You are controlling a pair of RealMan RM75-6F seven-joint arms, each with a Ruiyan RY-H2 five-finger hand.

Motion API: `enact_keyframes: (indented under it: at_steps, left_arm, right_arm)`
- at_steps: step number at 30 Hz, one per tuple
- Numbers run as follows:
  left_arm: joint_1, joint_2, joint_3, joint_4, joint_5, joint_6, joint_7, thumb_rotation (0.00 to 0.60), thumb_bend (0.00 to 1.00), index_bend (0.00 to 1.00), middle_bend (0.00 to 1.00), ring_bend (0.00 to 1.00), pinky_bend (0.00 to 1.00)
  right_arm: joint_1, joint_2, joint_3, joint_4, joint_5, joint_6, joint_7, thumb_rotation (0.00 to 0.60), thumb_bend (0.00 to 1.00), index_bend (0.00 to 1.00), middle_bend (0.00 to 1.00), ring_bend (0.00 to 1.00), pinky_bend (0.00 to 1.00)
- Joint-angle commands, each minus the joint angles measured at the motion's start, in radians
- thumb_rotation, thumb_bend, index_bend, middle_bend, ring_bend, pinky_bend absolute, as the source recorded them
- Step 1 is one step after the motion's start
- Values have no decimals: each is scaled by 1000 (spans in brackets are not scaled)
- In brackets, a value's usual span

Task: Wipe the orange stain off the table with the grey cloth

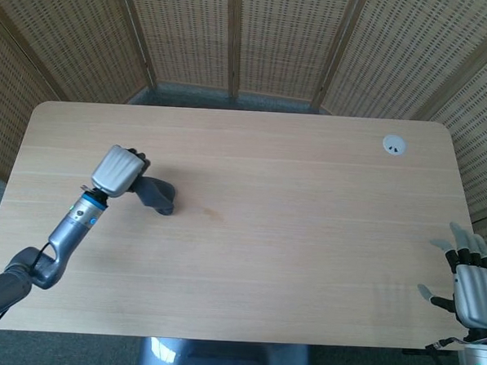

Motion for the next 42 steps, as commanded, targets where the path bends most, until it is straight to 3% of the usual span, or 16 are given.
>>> enact_keyframes:
  at_steps: [1,10,16,22,42]
  left_arm:
    - [-47,-39,-25,-44,13,-11,46,600,152,751,684,645,897]
    - [-133,-137,-53,-96,29,-45,136,600,152,752,684,644,897]
    - [-165,-212,-52,-46,16,-92,176,600,151,752,683,644,897]
    - [-160,-271,-19,31,2,-143,198,600,151,752,680,641,897]
    - [-75,-265,55,147,4,-154,115,600,151,751,679,638,897]
  right_arm:
    - [1,2,2,3,6,-3,6,600,0,241,0,0,0]
    - [3,4,0,3,1,-7,13,600,0,242,0,0,0]
    - [2,3,-5,2,-9,-6,12,600,0,241,0,0,0]
    - [0,6,-4,2,-11,-1,17,600,0,241,0,0,0]
    - [1,-2,-6,1,-12,1,-3,600,0,241,0,0,0]
